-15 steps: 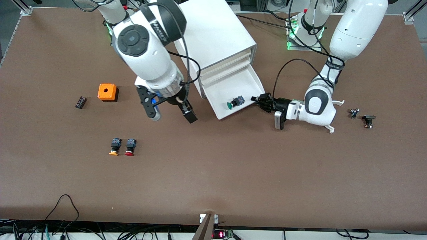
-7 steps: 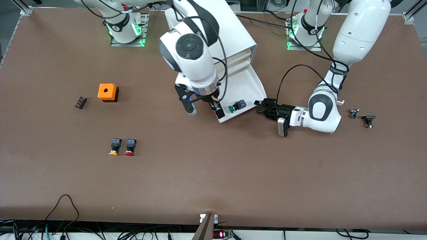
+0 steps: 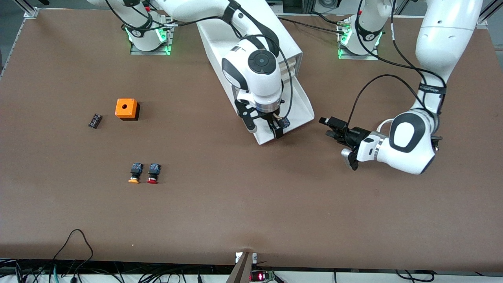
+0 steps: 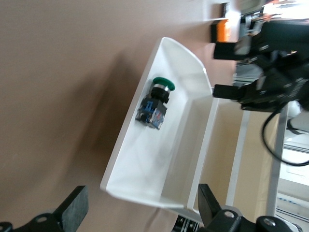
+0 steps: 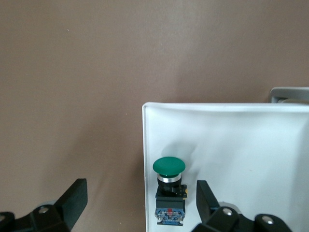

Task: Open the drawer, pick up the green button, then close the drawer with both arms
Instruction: 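Grasp the green button in the drawer while the left gripper withdraws, then lift the green button out with the right gripper while the left gripper returns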

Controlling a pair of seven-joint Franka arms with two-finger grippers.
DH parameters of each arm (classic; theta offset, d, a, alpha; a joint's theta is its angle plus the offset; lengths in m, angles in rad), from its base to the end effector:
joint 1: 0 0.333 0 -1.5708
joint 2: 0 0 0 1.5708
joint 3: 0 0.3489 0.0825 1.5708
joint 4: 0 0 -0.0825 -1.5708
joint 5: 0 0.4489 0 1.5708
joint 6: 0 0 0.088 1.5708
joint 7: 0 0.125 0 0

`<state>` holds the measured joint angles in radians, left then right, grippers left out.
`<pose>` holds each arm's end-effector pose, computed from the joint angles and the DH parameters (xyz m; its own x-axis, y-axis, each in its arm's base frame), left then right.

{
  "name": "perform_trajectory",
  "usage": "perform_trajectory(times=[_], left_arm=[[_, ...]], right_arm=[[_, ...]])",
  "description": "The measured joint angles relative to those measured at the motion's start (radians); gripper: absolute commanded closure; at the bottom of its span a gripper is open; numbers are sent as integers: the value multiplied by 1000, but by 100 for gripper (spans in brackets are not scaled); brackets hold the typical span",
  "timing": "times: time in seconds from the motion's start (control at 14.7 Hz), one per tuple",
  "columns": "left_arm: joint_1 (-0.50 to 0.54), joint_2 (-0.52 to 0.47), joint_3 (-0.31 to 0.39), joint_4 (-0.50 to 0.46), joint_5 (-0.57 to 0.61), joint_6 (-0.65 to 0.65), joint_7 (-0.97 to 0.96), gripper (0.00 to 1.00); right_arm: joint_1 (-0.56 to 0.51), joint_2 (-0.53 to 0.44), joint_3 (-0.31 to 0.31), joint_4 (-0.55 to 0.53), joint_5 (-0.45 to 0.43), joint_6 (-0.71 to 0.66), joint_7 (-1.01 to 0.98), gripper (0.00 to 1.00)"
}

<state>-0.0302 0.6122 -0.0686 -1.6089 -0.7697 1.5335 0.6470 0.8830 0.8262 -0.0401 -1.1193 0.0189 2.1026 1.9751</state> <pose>0.6753 -0.1515 0.2457 0.8329 -0.5336 -0.1469 -0.1792 -0.5111 0.8406 0.5679 0.6550 0.3119 0.4338 -0.8996 -0.0508 -0.8939 -0.4227 -0.1490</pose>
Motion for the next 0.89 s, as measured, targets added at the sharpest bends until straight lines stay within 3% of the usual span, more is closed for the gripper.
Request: perform_trajectory(times=[0.41,0.55,0.68,0.89], left_arm=[[-12,-103,-18,109,301,-23,-295,0],[-21,-141,-20,137,400,-45,-346,0],[-24,-160,-21,178,530,-53,-355,0],[-45,-163,-27,254,753,-54,-355,0]], right_arm=[[35,99,-1,61,-5,50,55,0],[40,111,-1,61,-6,61,63,5],[42,120,-1,62,-6,68,65,16],[45,130,-1,62,-6,92,66,52]])
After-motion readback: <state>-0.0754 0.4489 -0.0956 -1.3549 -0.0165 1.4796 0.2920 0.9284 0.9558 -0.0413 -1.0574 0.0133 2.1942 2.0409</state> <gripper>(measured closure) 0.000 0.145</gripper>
